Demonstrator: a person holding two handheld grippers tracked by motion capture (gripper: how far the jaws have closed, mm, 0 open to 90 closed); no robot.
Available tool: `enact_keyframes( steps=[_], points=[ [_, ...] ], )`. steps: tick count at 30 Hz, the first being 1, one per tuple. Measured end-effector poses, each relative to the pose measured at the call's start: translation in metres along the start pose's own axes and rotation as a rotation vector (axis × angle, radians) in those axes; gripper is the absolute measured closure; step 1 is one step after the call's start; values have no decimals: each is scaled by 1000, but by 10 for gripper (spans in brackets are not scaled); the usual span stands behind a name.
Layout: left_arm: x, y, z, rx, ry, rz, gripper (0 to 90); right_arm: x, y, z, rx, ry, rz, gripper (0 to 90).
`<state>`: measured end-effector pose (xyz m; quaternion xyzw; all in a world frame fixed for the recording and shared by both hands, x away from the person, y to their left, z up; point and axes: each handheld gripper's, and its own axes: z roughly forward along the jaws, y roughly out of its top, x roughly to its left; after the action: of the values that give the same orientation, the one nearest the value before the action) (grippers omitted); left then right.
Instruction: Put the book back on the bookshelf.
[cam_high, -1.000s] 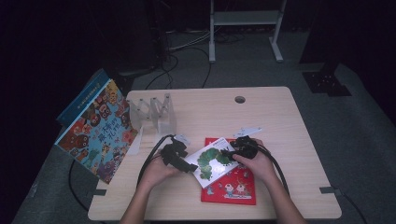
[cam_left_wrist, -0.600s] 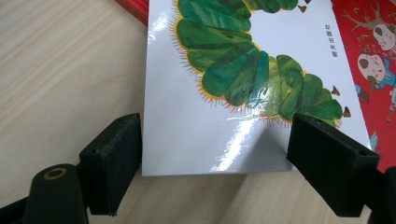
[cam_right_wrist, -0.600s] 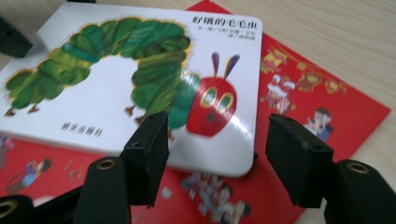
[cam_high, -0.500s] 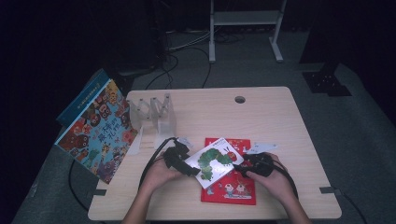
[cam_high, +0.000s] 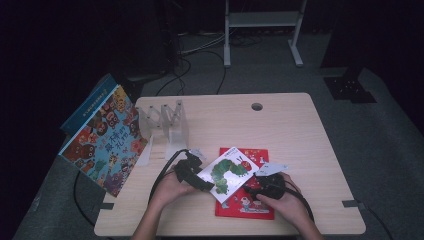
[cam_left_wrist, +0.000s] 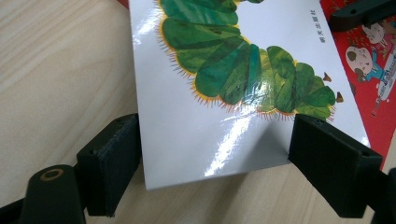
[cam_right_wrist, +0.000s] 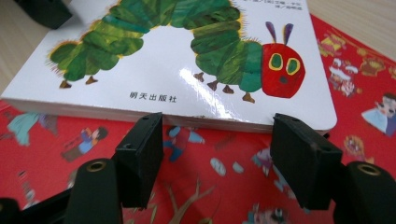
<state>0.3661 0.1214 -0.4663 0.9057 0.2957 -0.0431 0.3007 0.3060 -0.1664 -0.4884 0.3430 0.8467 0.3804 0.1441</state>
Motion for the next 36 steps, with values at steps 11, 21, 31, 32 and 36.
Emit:
enact_keyframes(
  steps=[11, 21, 31, 32, 36],
  points=[
    [4, -4, 3, -3, -20, -32, 93, 3, 8, 12, -20, 51, -15, 260],
    [2, -3, 7, 13, -22, -22, 21, 19, 5, 15, -33, 43, -60, 175],
    [0, -2, 9, 30, -18, -18, 0, 28, 5, 17, -26, 46, -62, 139],
    [0, -1, 9, 31, -16, -21, 0, 28, 5, 17, -26, 46, -62, 139],
    [-1, 0, 8, 29, -11, -20, 2, 28, 5, 17, -25, 44, -62, 136]
  ],
)
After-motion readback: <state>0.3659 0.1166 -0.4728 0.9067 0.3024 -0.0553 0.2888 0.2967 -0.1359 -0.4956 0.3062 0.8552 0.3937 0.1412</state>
